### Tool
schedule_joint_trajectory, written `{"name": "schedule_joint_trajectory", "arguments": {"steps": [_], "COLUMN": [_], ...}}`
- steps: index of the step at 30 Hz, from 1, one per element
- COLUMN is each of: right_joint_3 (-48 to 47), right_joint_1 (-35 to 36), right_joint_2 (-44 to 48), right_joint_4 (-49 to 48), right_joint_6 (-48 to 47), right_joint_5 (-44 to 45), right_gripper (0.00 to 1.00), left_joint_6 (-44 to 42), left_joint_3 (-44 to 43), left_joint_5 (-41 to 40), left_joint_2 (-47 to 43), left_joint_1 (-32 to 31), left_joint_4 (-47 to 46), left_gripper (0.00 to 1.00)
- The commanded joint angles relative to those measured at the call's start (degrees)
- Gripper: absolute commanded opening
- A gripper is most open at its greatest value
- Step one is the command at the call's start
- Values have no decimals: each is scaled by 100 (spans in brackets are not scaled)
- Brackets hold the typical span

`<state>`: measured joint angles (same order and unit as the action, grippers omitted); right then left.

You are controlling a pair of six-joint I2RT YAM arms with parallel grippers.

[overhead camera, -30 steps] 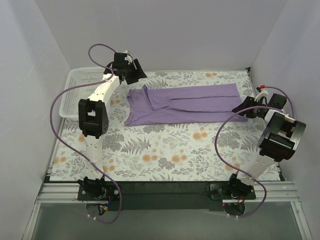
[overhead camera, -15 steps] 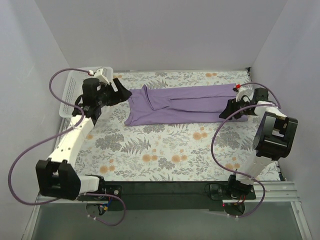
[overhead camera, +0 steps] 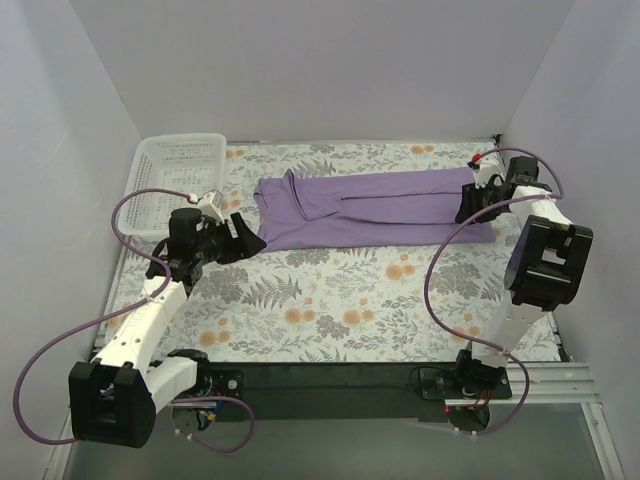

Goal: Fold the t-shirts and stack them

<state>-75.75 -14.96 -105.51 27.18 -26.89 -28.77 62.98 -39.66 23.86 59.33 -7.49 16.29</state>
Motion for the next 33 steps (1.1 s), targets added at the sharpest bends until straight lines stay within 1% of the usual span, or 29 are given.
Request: {"name": "schedule_joint_trajectory", "arguments": {"steps": [1, 2, 9, 11, 15, 25, 33], "right_joint_3": [-133, -151, -441, -599, -757, -511, -555], "right_joint_1": [64, 37, -130, -130, -226, -297, -279], "right_joint_2": [48, 49, -197, -407, -540, -514, -751], "right_joint_4": [42, 33, -63, -55, -46, -46, -55], "right_joint_6": [61, 79, 518, 659, 817, 765, 765], "right_joint_5": [442, 721, 1330, 1523, 1436, 1383, 1348], "right_gripper": [45, 45, 45, 45, 43, 37, 27], "left_joint_6": [-75, -67, -40, -49, -58, -67, -67], "left_joint_3": [81, 107, 354, 354, 354, 354, 354], "left_joint_5": [356, 391, 392, 374, 330, 313, 295], "left_joint_2": [8, 34, -1, -18, -44, 17, 43], "left_joint_1": [19, 19, 19, 19, 19, 19, 19], "left_joint_4": [-188, -197, -364, -364, -355, -364, -355], "left_gripper": [65, 64, 64, 64, 64, 64, 64]}}
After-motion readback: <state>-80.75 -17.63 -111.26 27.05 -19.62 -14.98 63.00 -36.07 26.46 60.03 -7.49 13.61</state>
